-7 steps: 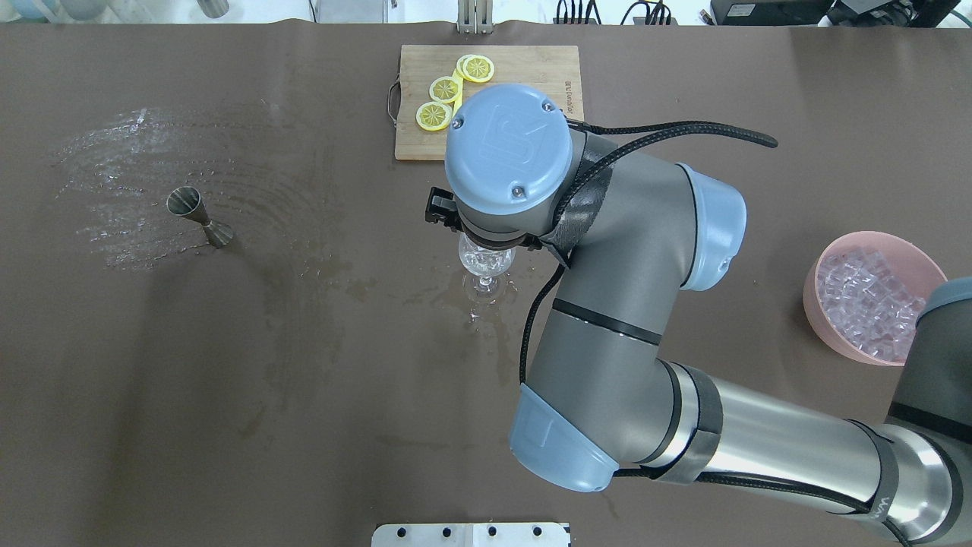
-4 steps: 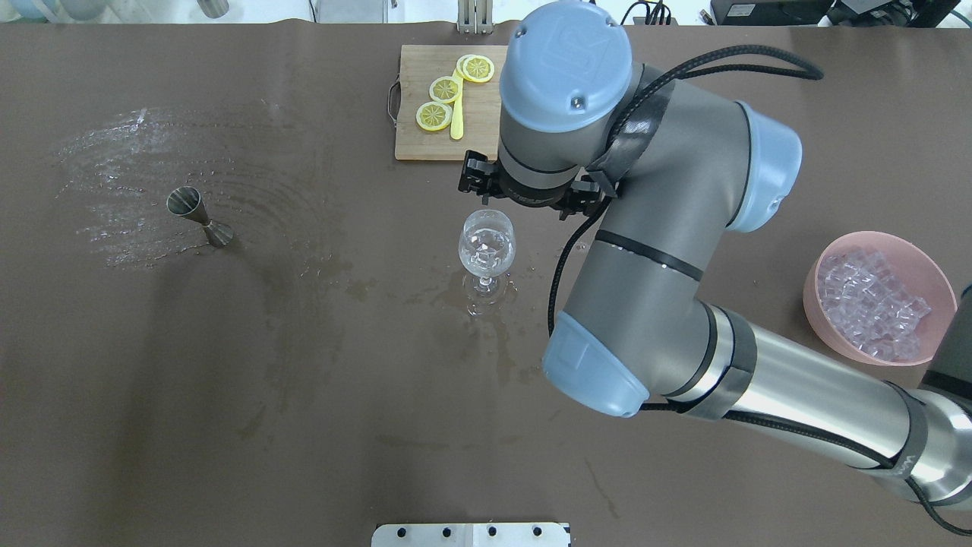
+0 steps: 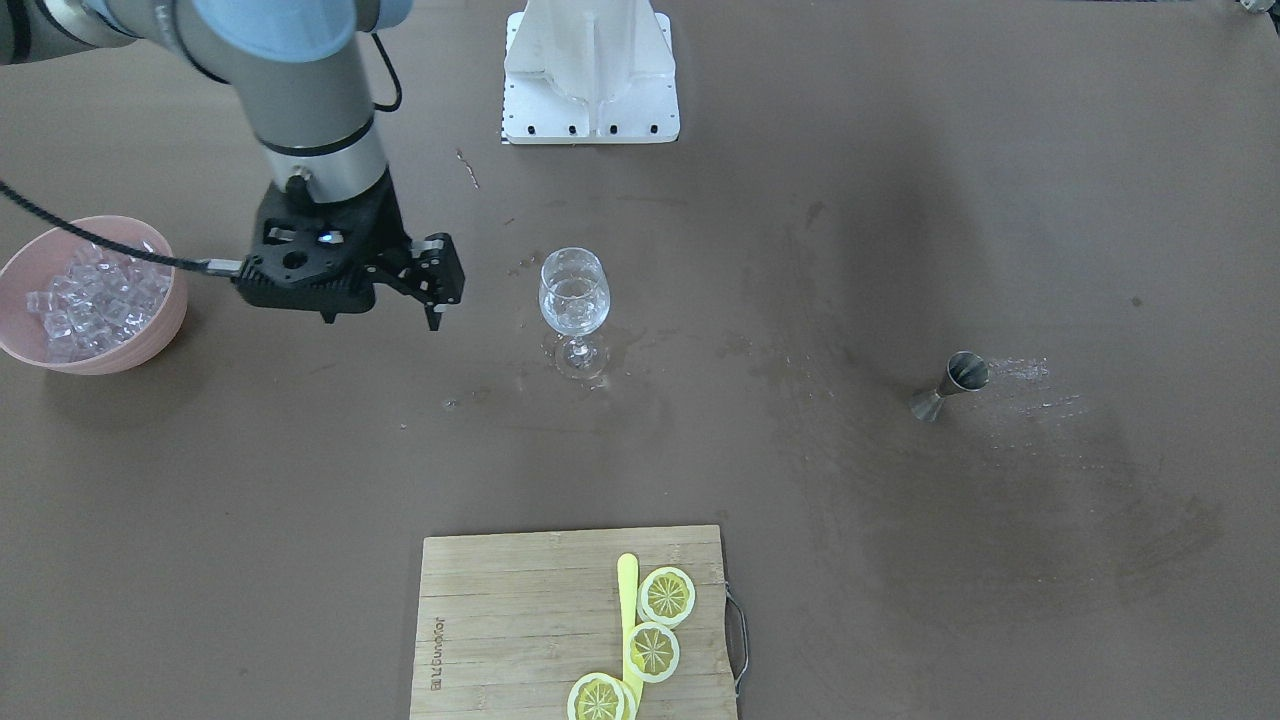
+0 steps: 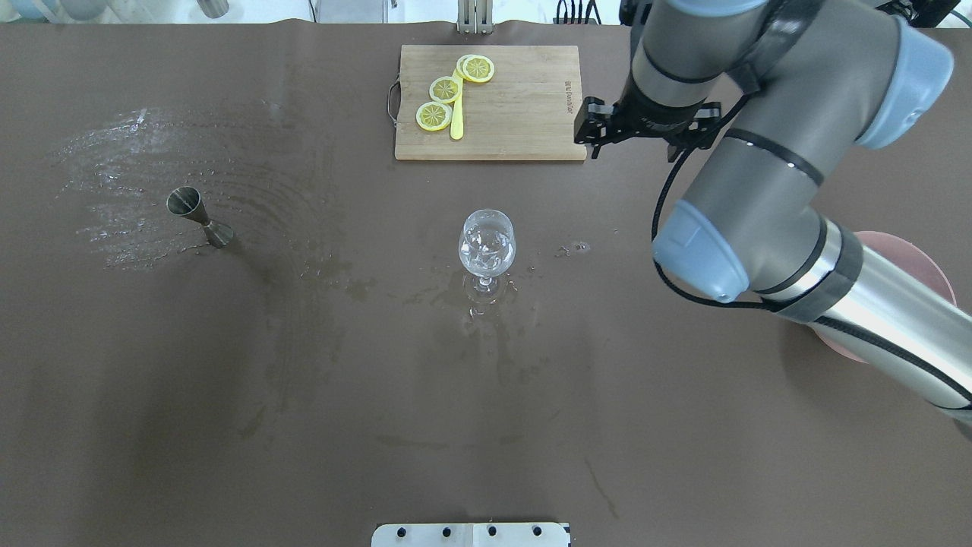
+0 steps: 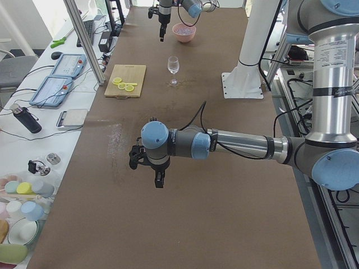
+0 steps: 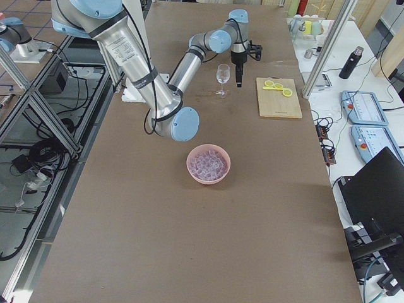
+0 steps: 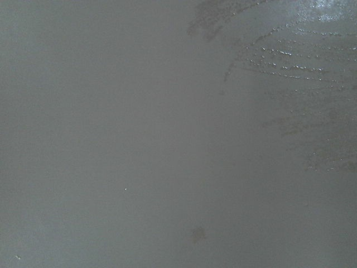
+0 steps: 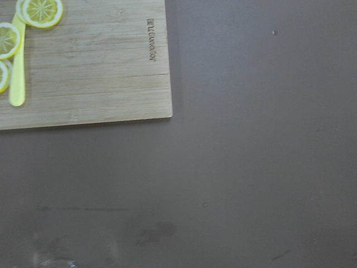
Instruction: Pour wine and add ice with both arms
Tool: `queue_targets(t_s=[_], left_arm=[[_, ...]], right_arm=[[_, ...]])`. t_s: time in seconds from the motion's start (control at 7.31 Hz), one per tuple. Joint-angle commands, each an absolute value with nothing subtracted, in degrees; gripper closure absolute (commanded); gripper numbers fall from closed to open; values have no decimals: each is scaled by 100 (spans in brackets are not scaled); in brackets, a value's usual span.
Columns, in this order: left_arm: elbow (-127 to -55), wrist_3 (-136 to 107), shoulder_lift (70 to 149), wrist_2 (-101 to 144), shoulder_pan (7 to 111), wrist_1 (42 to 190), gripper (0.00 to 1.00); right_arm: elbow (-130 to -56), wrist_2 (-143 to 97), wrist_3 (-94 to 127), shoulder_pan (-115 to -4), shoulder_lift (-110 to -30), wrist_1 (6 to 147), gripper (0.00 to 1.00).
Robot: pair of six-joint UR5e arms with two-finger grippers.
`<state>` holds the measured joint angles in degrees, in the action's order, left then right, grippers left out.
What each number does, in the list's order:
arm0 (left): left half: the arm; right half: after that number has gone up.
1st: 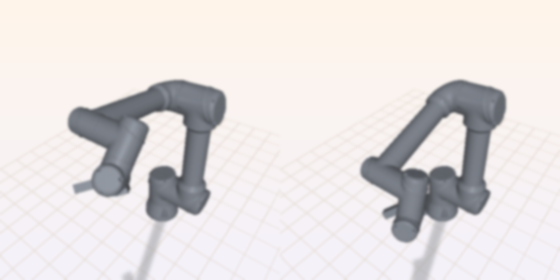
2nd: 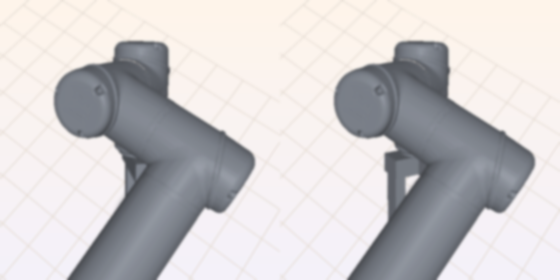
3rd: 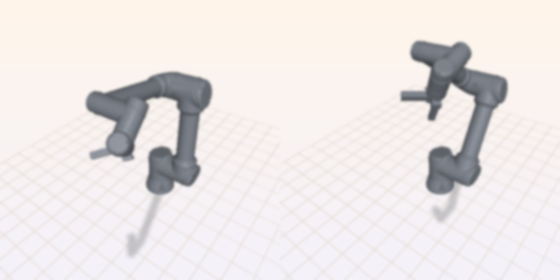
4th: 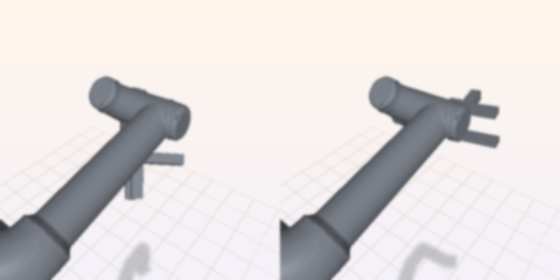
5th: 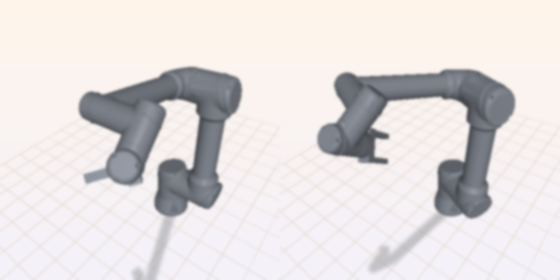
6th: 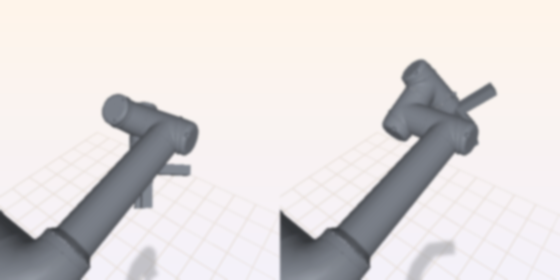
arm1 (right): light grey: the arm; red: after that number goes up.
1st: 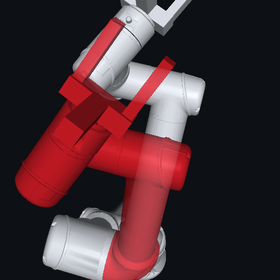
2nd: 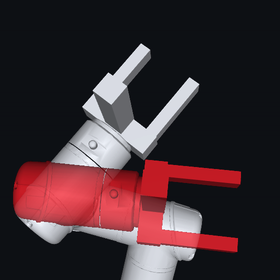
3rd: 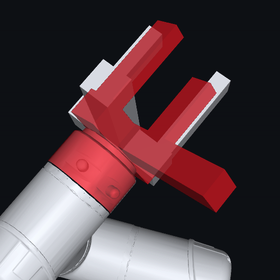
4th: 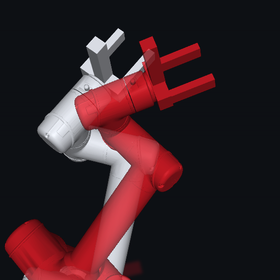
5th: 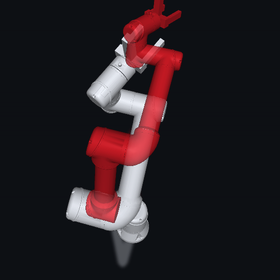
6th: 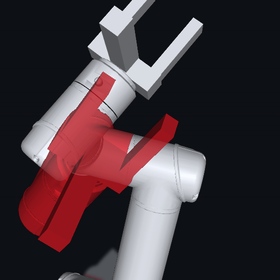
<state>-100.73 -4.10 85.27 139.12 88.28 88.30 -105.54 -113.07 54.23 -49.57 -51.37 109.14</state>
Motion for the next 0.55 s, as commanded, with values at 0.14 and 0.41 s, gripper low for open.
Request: queue_targets(t_s=[0.14,0.41], left_arm=[[-10099,-387,8394,13896,8868,8842,2],[-10099,-378,8402,13773,8868,8859,2]], right_arm=[[-10512,-11819,2742,-6332,-6254,10881,0],[-10512,-11997,1386,-7028,-6905,10881,0]])
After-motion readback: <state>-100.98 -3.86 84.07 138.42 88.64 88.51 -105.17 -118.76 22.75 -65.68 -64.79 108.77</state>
